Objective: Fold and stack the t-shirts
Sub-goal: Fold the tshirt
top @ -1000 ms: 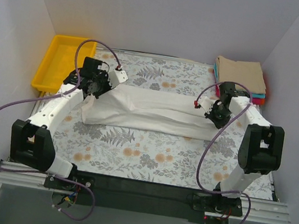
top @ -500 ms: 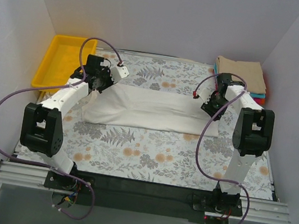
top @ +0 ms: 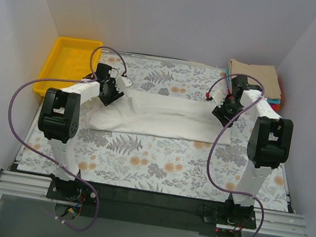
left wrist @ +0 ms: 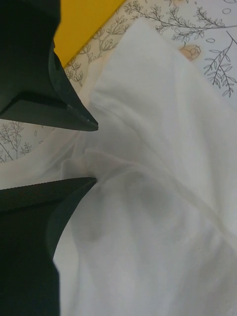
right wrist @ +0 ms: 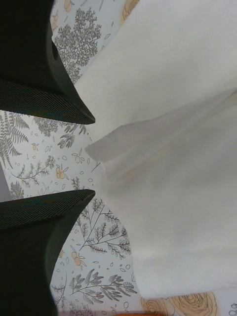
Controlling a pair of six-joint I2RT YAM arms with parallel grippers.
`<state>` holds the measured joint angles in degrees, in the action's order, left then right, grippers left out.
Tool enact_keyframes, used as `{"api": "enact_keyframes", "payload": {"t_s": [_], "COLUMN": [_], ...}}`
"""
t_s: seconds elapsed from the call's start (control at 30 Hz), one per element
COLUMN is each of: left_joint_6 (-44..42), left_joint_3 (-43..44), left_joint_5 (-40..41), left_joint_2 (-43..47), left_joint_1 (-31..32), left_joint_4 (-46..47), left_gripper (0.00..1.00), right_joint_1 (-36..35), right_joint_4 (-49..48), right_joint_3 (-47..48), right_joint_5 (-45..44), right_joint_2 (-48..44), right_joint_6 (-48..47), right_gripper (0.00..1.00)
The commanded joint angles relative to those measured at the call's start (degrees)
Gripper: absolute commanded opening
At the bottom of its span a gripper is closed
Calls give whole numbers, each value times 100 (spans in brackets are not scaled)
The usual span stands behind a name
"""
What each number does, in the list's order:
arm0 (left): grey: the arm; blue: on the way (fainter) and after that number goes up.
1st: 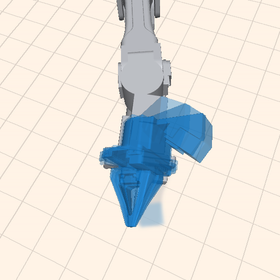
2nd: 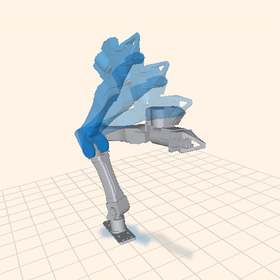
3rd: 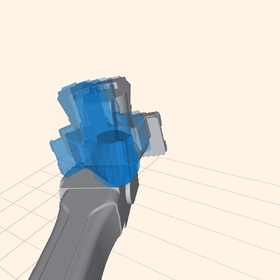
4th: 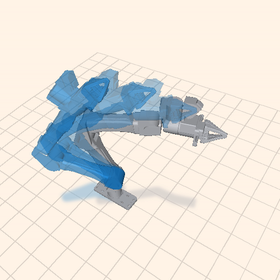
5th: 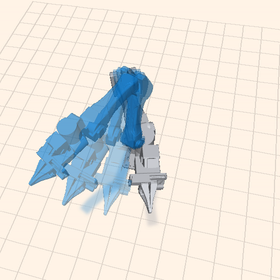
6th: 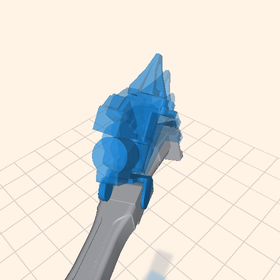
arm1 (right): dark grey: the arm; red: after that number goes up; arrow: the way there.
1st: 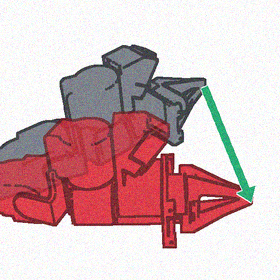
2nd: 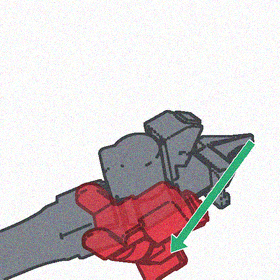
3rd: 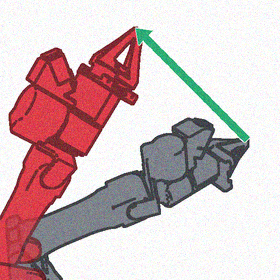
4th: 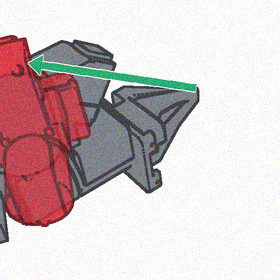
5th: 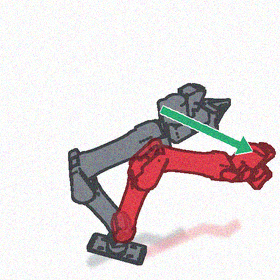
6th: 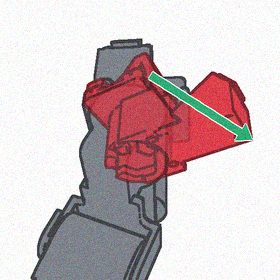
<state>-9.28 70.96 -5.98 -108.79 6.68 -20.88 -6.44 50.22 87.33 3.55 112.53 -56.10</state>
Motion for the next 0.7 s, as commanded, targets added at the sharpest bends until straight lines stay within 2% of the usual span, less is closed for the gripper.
{"api": "enact_keyframes", "payload": {"t_s": [0.0,0.07,0.3,0.47,0.67], "left_joint_6": [391,741,1542,1824,1965], "left_joint_3": [708,945,2666,2941,2968], "left_joint_5": [-649,-939,-2248,-2347,-2215], "left_joint_2": [429,429,-317,-748,-1109], "left_joint_1": [-96,-88,-18,158,439], "left_joint_4": [-319,-486,-1749,-1902,-2025], "left_gripper": [41,41,43,43,43], "right_joint_1": [28,20,55,107,134], "right_joint_4": [243,313,489,647,674], "right_joint_3": [267,346,407,513,654], "right_joint_5": [426,514,1076,1323,1262], "right_joint_2": [-513,-530,-293,40,471], "right_joint_6": [292,467,994,1311,1505], "right_gripper": [53,52,42,36,24]}}
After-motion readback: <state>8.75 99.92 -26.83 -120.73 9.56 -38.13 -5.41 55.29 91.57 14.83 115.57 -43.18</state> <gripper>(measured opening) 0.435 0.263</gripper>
